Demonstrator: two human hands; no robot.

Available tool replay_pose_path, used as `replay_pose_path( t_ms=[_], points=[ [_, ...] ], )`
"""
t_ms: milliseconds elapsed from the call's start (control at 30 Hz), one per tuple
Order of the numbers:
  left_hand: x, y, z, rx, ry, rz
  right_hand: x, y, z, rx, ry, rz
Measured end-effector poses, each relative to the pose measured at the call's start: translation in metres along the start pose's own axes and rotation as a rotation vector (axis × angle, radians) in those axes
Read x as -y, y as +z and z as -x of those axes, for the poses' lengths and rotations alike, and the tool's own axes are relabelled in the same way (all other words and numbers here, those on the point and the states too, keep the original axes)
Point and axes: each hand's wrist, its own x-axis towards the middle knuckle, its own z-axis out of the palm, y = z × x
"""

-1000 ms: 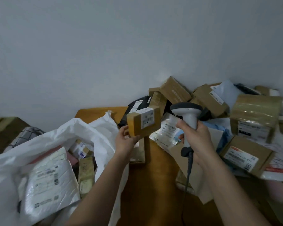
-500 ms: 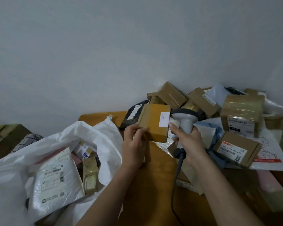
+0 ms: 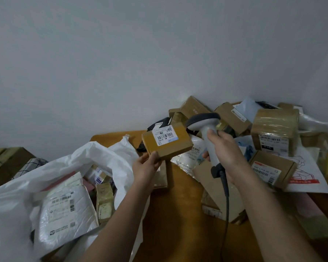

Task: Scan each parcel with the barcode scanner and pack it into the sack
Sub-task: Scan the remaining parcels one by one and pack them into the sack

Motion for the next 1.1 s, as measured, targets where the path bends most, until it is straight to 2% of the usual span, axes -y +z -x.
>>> replay_pose_path(
  t_ms=[167, 567, 667, 833, 933, 1033, 1100],
  points=[
    [-0.003, -0.002, -0.001, -0.079, -0.056, -0.010, 0.024, -0.001, 0.021, 0.119, -0.091, 0.112],
    [-0.005, -0.012, 0.000, -0.141, -0.037, 0.082, 0.056, 0.002, 0.051, 0.167, -0.197, 0.198],
    [-0.009, -0.021, -0.004, -0.302, 0.016, 0.146, 0.054, 0.005, 0.049, 0.170, -0.184, 0.205],
    [-0.030, -0.054, -0.007, -0.772, 0.147, 0.199, 0.046, 0.016, 0.043, 0.169, -0.103, 0.170],
    [-0.037, -0.079, -0.005, -0.934, 0.173, 0.237, 0.041, 0.026, 0.040, 0.180, -0.078, 0.169],
    [-0.039, -0.097, -0.004, -1.050, 0.173, 0.132, 0.036, 0.038, 0.035, 0.221, -0.064, 0.168],
    [-0.040, -0.105, -0.002, -1.126, 0.099, -0.016, 0.031, 0.045, 0.031, 0.249, -0.054, 0.172]
  ],
)
